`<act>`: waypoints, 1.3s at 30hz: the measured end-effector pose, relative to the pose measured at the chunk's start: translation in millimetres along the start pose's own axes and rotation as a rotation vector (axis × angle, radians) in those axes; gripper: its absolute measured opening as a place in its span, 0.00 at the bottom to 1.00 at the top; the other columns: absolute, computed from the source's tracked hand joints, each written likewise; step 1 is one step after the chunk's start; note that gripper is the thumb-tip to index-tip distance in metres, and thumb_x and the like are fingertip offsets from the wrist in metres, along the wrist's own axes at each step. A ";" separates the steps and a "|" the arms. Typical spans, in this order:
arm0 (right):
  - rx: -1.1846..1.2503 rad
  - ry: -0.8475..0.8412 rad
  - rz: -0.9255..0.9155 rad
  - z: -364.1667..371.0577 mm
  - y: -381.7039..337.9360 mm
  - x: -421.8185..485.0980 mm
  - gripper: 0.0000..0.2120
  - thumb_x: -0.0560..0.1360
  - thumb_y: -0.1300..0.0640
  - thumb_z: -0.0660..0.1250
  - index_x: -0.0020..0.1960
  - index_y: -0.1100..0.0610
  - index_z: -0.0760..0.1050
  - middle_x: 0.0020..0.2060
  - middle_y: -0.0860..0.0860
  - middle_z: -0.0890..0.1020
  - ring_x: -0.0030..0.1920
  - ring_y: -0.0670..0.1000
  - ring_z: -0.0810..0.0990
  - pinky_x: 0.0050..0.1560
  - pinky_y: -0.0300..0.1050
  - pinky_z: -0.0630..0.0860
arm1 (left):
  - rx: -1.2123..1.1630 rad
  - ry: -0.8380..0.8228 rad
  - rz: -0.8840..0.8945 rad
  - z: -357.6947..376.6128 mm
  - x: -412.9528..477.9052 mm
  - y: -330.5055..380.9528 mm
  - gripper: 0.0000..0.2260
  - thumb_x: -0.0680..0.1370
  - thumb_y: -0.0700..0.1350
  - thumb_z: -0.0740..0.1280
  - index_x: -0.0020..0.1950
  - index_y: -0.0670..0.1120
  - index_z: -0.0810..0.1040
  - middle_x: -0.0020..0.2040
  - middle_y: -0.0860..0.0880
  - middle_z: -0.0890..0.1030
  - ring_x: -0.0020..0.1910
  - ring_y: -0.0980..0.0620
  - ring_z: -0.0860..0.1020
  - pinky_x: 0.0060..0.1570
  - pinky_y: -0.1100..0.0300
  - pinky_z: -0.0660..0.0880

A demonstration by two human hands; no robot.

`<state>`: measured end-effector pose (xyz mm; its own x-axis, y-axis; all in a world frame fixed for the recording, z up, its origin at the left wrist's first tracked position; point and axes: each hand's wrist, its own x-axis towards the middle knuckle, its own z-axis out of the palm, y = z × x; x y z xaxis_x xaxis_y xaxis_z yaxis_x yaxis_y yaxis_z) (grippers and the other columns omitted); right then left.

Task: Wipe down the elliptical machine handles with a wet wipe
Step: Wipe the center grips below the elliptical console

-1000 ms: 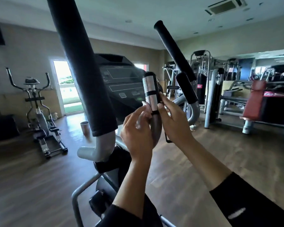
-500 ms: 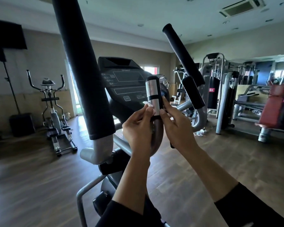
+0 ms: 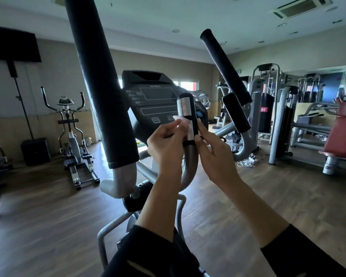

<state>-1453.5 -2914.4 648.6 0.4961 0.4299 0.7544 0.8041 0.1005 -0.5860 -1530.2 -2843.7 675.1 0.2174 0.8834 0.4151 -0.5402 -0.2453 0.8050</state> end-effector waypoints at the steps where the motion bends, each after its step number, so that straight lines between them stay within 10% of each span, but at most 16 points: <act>1: 0.009 0.006 0.001 0.1 0.2 -0.3 0.21 0.81 0.55 0.59 0.73 0.46 0.65 0.57 0.50 0.81 0.48 0.44 0.78 0.48 0.26 0.70 | 0.009 -0.002 0.015 2.0 1.3 1.2 0.05 0.69 0.46 0.78 0.43 0.50 0.85 0.39 0.50 0.85 0.43 0.50 0.84 0.49 0.52 0.81; 17: -0.016 -0.034 0.004 -2.1 -1.9 -1.7 0.21 0.82 0.55 0.57 0.74 0.46 0.63 0.60 0.50 0.78 0.52 0.40 0.72 0.48 0.20 0.64 | 0.067 0.015 0.007 -9.7 -15.9 -7.0 0.05 0.69 0.46 0.77 0.42 0.53 0.85 0.37 0.53 0.85 0.39 0.57 0.83 0.44 0.63 0.79; 24: -0.008 -0.005 0.011 5.7 -11.3 16.5 0.23 0.82 0.52 0.57 0.76 0.45 0.60 0.59 0.49 0.79 0.56 0.47 0.77 0.55 0.41 0.73 | -0.025 0.007 -0.023 7.3 15.5 5.2 0.07 0.71 0.46 0.76 0.47 0.47 0.86 0.41 0.49 0.86 0.44 0.49 0.84 0.53 0.48 0.80; 39: -0.005 0.022 0.001 9.6 -10.8 24.0 0.25 0.77 0.44 0.55 0.74 0.40 0.62 0.52 0.49 0.81 0.54 0.51 0.80 0.56 0.56 0.76 | 0.026 -0.025 0.179 23.5 42.2 21.3 0.08 0.71 0.46 0.76 0.48 0.46 0.86 0.40 0.55 0.85 0.40 0.61 0.83 0.42 0.70 0.77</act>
<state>-1453.5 -2896.6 670.1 0.5041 0.4100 0.7601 0.8049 0.0958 -0.5856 -1513.4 -2821.0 719.6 0.1398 0.8149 0.5624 -0.5509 -0.4079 0.7280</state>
